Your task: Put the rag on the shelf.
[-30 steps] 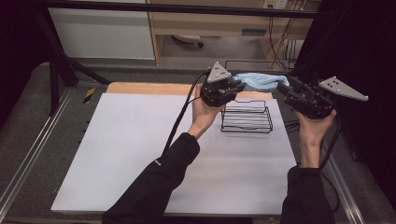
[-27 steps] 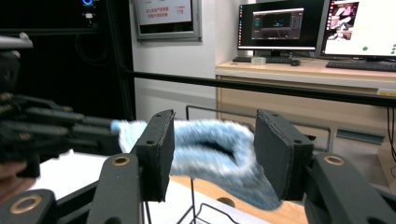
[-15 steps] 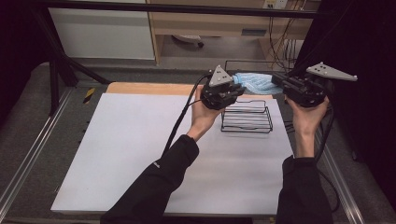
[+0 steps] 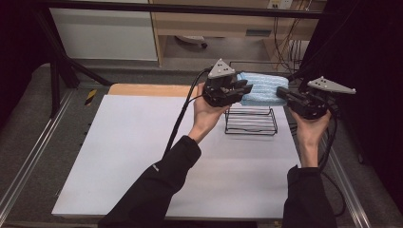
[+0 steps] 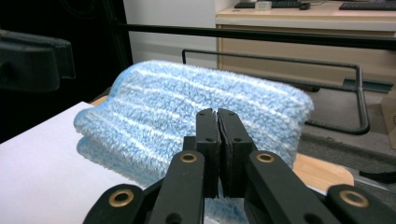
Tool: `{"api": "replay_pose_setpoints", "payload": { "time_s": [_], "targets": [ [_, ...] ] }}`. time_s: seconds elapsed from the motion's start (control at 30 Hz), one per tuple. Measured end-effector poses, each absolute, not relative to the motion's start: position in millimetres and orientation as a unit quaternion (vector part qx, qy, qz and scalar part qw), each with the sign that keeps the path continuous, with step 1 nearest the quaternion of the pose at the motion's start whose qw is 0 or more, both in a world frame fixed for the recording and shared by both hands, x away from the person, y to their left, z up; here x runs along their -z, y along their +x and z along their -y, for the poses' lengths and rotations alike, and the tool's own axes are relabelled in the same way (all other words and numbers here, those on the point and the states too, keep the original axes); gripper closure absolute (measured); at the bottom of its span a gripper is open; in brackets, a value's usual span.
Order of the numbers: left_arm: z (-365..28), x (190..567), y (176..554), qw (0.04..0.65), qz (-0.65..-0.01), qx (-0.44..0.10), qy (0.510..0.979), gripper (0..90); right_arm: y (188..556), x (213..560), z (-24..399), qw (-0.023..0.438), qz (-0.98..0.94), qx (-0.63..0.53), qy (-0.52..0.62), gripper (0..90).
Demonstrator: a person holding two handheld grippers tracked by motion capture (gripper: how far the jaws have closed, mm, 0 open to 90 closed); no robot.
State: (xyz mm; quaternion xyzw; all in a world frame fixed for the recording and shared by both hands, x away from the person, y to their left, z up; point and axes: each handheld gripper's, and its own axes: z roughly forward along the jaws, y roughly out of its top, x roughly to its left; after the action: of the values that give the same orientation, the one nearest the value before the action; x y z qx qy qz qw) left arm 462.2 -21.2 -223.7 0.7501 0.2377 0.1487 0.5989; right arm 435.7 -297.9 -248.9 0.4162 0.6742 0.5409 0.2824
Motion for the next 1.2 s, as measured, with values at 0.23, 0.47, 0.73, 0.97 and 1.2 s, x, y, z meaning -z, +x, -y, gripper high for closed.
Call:
{"api": "replay_pose_setpoints", "payload": {
  "time_s": [0.23,0.47,0.73,0.97,1.2],
  "targets": [
    [31.7,247.1,472.4,0.554,-0.268,-0.139,0.776,84.4,434.9,257.4,299.9,0.281,-0.677,-0.538,0.417,89.1],
    [34.8,263.1,480.0,0.539,-0.279,-0.144,0.781,88.4,436.5,267.3,305.4,0.282,-0.676,-0.531,0.426,89.0],
    [38.3,269.7,483.5,0.532,-0.279,-0.158,0.784,89.1,440.7,276.8,305.7,0.287,-0.674,-0.53,0.427,88.5],
    [33.6,266.1,481.1,0.544,-0.272,-0.155,0.778,88.0,437.8,275.1,304.5,0.294,-0.674,-0.534,0.418,84.5],
    [21.1,256.7,475.5,0.552,-0.27,-0.156,0.774,79.5,431.2,264.0,299.2,0.295,-0.673,-0.546,0.402,74.9]
  ]
}}
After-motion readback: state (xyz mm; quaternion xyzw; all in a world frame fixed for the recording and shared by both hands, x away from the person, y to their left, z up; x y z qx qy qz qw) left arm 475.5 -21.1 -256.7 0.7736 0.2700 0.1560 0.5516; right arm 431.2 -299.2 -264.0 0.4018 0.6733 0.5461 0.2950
